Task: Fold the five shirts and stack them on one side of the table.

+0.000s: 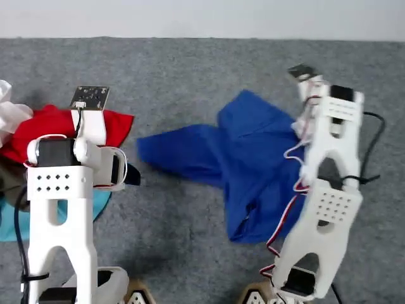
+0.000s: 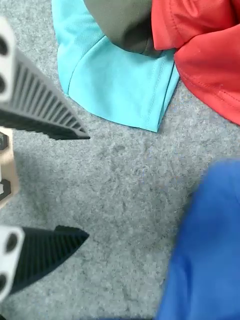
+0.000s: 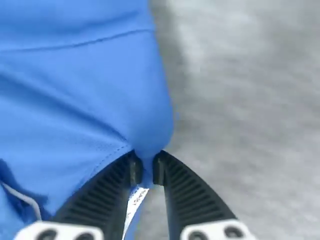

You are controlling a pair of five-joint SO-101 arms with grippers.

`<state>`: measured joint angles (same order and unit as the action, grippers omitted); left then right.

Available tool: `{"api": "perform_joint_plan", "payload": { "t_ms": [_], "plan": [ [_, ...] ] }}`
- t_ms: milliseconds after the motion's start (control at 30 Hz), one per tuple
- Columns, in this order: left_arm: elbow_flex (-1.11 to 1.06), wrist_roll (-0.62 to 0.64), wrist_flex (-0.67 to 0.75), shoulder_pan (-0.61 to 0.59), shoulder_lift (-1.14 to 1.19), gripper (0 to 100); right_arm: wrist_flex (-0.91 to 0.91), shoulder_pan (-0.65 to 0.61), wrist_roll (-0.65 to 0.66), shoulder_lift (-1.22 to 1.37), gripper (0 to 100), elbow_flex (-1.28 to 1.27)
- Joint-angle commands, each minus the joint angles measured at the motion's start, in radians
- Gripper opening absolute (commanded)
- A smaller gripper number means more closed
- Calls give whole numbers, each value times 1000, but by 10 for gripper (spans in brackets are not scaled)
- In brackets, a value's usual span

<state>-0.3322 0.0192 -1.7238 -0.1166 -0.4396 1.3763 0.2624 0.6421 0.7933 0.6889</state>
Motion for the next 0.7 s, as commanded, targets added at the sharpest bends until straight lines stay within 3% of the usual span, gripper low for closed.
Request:
{"api": "perform_joint_plan", "payload": {
  "t_ms": [0, 133, 333, 533, 667],
  "plan": [
    [2, -12, -34, 0, -28, 272, -88, 84, 11, -22, 9, 89],
    [2, -12, -34, 0, -28, 272, -154, 147, 11, 45, 17, 141],
    [2, -12, -34, 3, -28, 272, -21, 151, -71, 91, 222, 269],
    [33, -12, -34, 38, -23, 273, 113, 131, -95, 91, 221, 476],
    [111, -11, -34, 176, -18, 275, 283, 133, -95, 91, 221, 600]
  ]
}}
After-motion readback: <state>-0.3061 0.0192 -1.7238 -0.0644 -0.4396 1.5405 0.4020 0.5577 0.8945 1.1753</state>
